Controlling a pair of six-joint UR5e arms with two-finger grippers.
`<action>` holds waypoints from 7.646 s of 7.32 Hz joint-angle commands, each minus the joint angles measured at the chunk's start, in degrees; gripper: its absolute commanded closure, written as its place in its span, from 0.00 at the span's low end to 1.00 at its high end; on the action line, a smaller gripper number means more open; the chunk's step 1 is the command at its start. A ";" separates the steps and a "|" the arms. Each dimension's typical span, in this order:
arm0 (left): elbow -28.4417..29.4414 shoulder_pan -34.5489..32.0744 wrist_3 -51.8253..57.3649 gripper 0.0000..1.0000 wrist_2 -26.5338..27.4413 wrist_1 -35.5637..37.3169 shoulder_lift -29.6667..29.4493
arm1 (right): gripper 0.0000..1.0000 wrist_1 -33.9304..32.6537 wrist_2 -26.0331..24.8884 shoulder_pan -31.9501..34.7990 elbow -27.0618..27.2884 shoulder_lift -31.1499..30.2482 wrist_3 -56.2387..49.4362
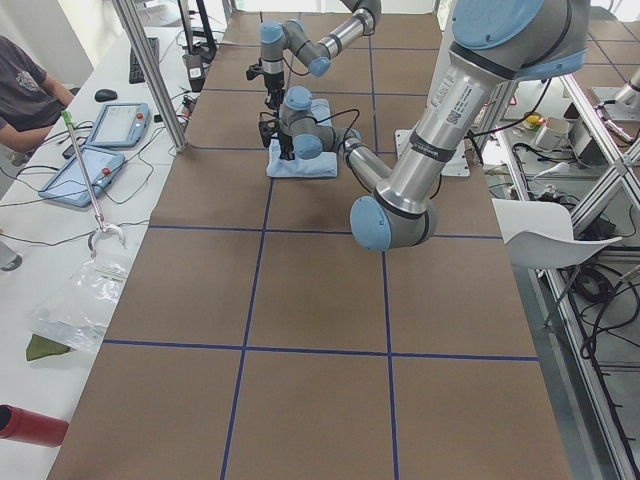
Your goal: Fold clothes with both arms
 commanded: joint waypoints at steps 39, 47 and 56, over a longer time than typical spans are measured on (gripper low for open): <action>-1.67 -53.00 91.06 0.00 -18.63 8.39 36.45 | 0.00 -21.53 7.55 34.45 25.02 -43.95 -69.27; -8.31 -52.56 90.88 0.00 -19.07 25.65 36.12 | 0.00 -21.27 7.99 39.87 25.72 -49.50 -67.85; -9.93 -52.12 90.79 0.00 -23.11 31.07 36.30 | 0.00 -21.18 11.07 47.89 25.28 -55.75 -79.19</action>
